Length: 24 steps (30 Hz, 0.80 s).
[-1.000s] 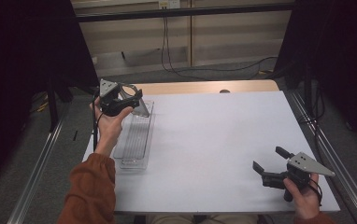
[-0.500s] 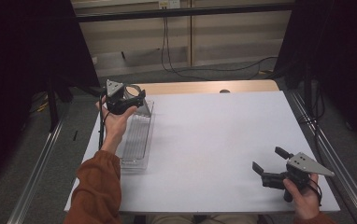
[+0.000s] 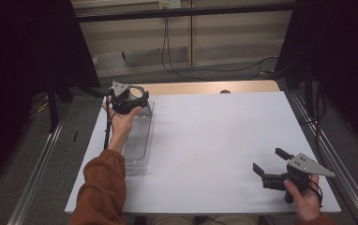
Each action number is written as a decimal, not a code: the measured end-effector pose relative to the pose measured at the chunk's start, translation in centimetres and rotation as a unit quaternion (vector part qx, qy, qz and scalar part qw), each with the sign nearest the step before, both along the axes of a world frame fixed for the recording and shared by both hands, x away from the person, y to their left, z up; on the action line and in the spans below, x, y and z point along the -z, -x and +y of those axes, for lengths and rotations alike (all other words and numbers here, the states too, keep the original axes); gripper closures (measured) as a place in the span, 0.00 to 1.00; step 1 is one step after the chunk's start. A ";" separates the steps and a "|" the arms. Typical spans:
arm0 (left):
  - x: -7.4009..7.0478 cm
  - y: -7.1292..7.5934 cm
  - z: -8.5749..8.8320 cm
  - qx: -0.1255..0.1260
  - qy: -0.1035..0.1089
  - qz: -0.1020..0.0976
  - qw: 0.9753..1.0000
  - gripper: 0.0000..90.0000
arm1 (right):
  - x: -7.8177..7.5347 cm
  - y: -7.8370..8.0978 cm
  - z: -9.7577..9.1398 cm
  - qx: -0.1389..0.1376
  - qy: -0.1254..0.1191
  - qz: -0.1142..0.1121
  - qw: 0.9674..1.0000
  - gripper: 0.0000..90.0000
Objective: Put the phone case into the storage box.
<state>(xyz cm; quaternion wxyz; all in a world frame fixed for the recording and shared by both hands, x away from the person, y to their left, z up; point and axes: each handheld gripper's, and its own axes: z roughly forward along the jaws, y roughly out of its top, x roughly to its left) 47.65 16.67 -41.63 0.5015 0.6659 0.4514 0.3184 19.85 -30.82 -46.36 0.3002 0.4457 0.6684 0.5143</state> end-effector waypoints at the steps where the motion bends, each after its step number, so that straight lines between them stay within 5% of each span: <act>1: 0.1 -0.1 -0.1 -0.001 -0.002 -0.002 1.000 0.12 | 0.0 0.0 0.0 0.000 0.000 0.000 1.000 0.00; 6: 0.3 -0.5 -0.2 -0.002 -0.022 -0.003 1.000 0.13 | 0.0 0.0 0.0 0.003 -0.001 -0.001 1.000 0.00; 18: 0.7 -1.3 -0.1 -0.008 -0.003 -0.002 1.000 0.12 | 0.0 0.0 -0.1 0.000 -0.002 0.001 1.000 0.00; 24: 0.8 -1.8 -0.4 -0.014 -0.018 -0.006 1.000 0.11 | 0.0 0.0 0.0 -0.002 -0.004 0.003 1.000 0.00</act>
